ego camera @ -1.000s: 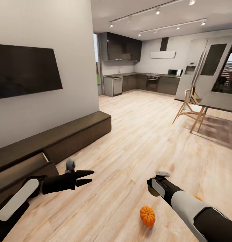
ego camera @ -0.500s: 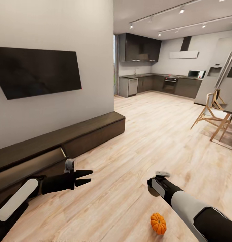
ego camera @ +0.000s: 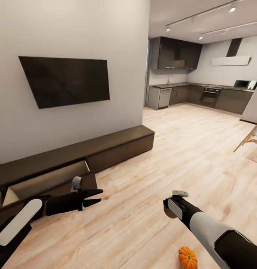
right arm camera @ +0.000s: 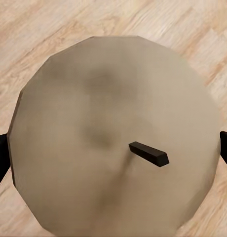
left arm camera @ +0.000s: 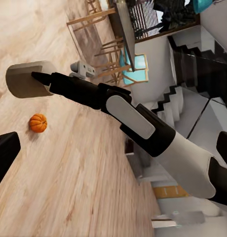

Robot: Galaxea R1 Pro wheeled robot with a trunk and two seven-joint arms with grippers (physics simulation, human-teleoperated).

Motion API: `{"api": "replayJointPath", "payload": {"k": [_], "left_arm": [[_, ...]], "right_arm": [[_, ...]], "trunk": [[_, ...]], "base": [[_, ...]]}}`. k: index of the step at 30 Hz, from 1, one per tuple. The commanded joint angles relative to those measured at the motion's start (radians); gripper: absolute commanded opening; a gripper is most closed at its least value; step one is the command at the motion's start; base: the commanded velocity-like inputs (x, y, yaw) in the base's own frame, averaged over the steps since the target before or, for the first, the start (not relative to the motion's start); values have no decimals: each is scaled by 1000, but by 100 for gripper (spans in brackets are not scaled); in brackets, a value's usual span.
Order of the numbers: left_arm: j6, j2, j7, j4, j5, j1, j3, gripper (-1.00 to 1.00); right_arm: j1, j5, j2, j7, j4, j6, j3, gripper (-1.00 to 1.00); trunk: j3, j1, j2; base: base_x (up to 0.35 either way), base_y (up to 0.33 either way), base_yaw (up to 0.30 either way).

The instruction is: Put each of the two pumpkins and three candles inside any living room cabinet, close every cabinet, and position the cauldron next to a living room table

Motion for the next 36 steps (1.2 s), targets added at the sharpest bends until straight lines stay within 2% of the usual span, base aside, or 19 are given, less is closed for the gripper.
{"api": "replayJointPath", "payload": {"k": [1, 33, 36], "left_arm": [[0, 1, -8, 1, -7, -1, -2, 100], [1, 1, -7, 1, -6, -1, 1, 100], [2, 2, -8, 1, -5, -1, 1, 100]], "right_arm": [[0, -8, -1, -5, -3, 5, 9, -100], [0, -8, -1, -5, -3, 4, 9, -100], [0, -8, -1, -5, -3, 3, 9, -100]], "trunk": [[2, -4, 7], [102, -127, 231], [102, -127, 231]], "base": [[0, 0, 293], [0, 0, 293], [0, 0, 293]]}}
